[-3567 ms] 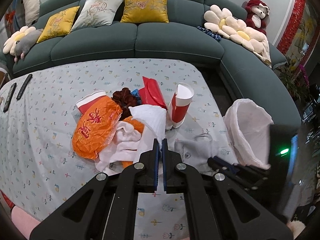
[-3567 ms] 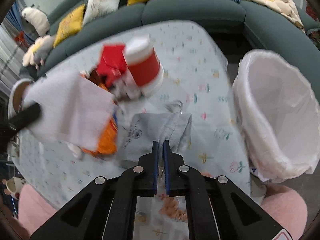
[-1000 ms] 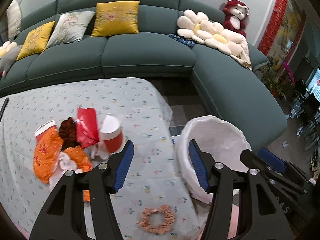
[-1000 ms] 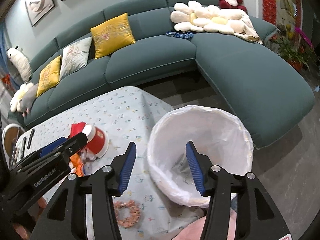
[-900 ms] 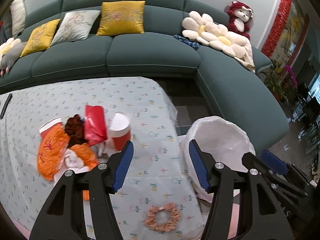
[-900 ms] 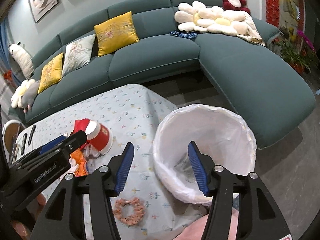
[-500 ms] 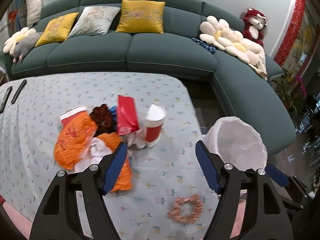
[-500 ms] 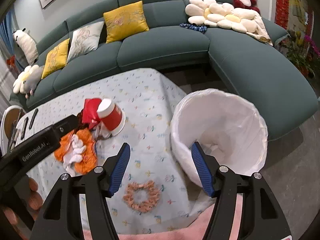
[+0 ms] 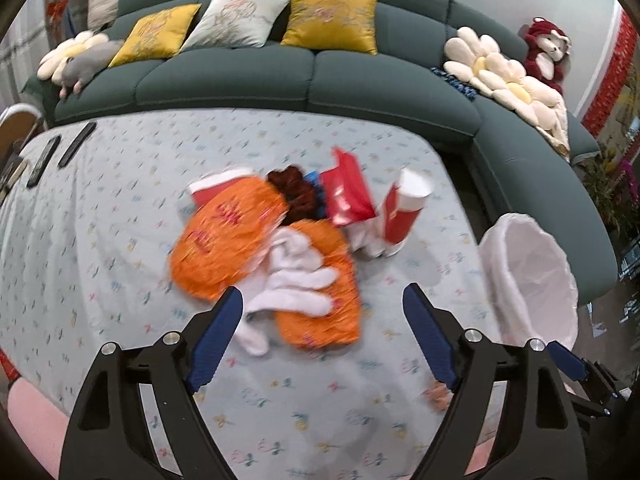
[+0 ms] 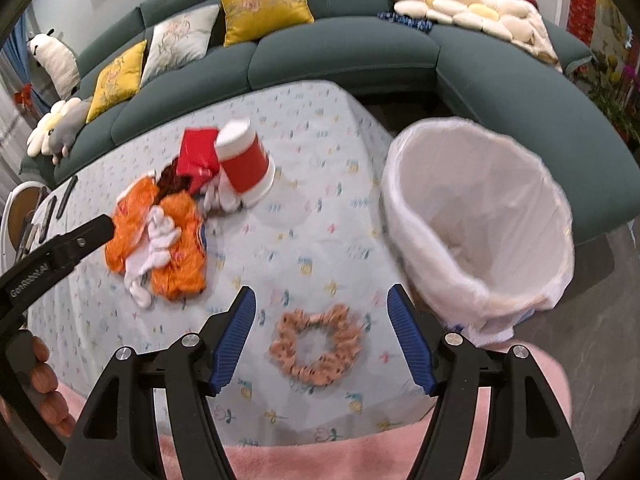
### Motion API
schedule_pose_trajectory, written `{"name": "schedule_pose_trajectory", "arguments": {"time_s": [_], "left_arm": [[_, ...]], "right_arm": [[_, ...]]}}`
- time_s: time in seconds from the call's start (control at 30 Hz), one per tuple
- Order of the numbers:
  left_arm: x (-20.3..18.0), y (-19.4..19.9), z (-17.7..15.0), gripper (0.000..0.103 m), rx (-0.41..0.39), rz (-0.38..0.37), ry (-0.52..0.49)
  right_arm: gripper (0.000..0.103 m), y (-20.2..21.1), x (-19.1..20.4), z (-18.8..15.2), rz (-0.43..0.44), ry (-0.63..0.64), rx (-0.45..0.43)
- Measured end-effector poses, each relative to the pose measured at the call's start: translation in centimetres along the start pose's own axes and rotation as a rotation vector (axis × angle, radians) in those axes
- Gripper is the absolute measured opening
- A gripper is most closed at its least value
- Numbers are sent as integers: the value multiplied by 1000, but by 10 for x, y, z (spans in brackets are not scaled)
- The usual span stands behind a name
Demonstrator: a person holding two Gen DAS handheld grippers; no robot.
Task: Collect trash
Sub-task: 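Grasp the tan scrunchie with the right gripper while left tool reaches orange bag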
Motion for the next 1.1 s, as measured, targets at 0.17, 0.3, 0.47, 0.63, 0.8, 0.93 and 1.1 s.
{"name": "schedule_pose_trajectory", "arguments": {"time_s": [0.17, 0.3, 0.47, 0.63, 0.8, 0.93, 1.1], "left_arm": [[23, -2, -10, 78, 9, 24, 46], [38, -7, -17, 78, 25, 48, 68], [52, -18, -24, 78, 55, 64, 106], [61, -30, -24, 78, 79, 55, 134], [76, -35, -17, 78, 77, 63, 158], [90, -38, -4, 78, 65, 80, 146], [104, -42, 17, 78, 57, 76, 103]], "right_arm": [[66, -15, 8, -13, -10, 5, 46], [66, -26, 14, -20, -18, 21, 75], [65, -41, 18, -27, -32, 31, 116], [64, -56, 17, -30, -42, 9, 162], [57, -71, 18, -33, -42, 7, 212], [54, -78, 21, -35, -46, 12, 227], [25, -77, 36, -32, -32, 60, 209]]}}
Point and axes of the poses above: each gripper's, at about its wrist camera, not at the fingertips, and y roughly against the way its jaws point, x to its left, z to its top, the point moved 2 cm from there along -y, roughly the way its jaws point, and after that the axes turned 15 degrees about -z, right-handed, at the moved point
